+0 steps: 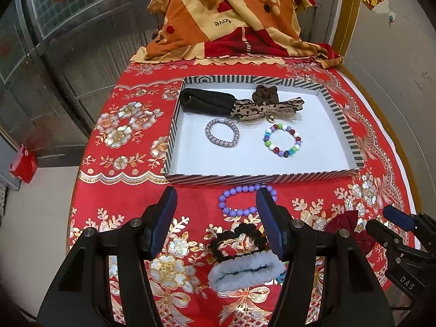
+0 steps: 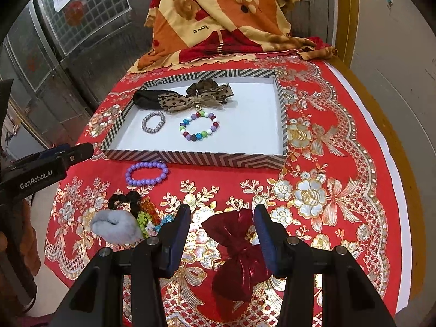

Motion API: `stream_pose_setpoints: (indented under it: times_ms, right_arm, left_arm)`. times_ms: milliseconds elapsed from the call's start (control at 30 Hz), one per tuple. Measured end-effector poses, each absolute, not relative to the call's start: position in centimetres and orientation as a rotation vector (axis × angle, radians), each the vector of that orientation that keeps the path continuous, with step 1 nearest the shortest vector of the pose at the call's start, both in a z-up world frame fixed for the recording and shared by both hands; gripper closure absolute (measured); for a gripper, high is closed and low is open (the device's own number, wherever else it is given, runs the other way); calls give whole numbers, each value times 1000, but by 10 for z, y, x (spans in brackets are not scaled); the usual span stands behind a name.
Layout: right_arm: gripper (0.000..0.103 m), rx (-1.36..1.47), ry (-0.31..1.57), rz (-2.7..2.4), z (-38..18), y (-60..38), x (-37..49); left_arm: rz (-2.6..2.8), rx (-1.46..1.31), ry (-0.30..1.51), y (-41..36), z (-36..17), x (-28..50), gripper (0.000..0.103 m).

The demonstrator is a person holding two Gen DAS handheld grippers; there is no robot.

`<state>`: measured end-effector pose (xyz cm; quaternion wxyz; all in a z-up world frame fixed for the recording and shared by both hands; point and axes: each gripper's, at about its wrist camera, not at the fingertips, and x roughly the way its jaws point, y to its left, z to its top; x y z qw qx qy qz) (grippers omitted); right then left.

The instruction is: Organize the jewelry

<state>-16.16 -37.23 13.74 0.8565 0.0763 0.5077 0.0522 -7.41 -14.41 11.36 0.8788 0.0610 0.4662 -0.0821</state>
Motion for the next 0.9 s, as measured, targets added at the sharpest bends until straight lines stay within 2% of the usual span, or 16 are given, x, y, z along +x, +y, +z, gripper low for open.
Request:
stream_pose_setpoints:
  times_ms: [900]
  right_arm:
    - [57, 121, 1113, 168, 130, -355, -155]
  left_arm:
    - [-175, 126, 982, -145, 109, -72, 43]
